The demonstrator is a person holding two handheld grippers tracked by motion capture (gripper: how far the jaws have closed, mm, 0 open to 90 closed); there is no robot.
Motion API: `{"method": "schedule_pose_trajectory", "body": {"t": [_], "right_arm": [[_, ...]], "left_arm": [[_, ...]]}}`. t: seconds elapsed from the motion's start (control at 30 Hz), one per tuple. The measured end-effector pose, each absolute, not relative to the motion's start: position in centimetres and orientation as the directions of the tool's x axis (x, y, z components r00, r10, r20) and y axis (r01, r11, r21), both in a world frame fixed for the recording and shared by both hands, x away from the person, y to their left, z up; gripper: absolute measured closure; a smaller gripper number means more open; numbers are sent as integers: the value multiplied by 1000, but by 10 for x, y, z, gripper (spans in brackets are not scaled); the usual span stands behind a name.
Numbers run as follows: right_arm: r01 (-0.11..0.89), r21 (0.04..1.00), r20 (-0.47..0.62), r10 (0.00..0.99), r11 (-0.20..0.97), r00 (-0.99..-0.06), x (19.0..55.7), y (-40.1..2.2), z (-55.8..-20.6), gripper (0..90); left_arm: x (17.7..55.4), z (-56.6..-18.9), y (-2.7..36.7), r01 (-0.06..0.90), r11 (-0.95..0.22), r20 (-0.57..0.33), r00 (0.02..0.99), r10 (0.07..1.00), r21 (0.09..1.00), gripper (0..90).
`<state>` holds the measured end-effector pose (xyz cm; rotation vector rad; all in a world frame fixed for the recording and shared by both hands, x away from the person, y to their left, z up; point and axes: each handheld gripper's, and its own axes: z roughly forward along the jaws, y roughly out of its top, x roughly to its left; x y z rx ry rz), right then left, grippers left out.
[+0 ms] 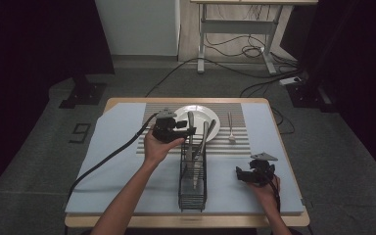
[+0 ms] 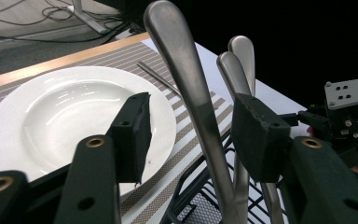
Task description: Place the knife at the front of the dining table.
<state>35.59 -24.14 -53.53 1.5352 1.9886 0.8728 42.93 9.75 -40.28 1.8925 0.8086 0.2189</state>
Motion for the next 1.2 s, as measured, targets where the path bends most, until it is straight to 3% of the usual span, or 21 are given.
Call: {"method": "schedule_pose_trajectory", "body": {"t": [0.27, 0.43, 0.7, 0.8, 1.2], "right_arm": [[662, 730, 9, 966, 170, -259, 356, -242, -535, 77], [662, 730, 9, 966, 171, -259, 356, -242, -535, 77], [661, 731, 10, 966, 170, -259, 356, -242, -535, 77], [660, 732, 10, 965, 171, -261, 356, -242, -535, 78], [661, 731, 9, 965, 172, -261, 356, -242, -535, 79]], "left_arm": [[435, -409, 95, 452, -246, -231, 765, 601, 857, 605], [437, -409, 94, 457, -223, -264, 776, 572, 861, 732], [439, -410, 94, 457, -190, -288, 779, 557, 869, 763], [439, -408, 95, 444, -155, -296, 780, 552, 882, 814], [432, -405, 94, 417, -138, -286, 795, 535, 899, 822]]}}
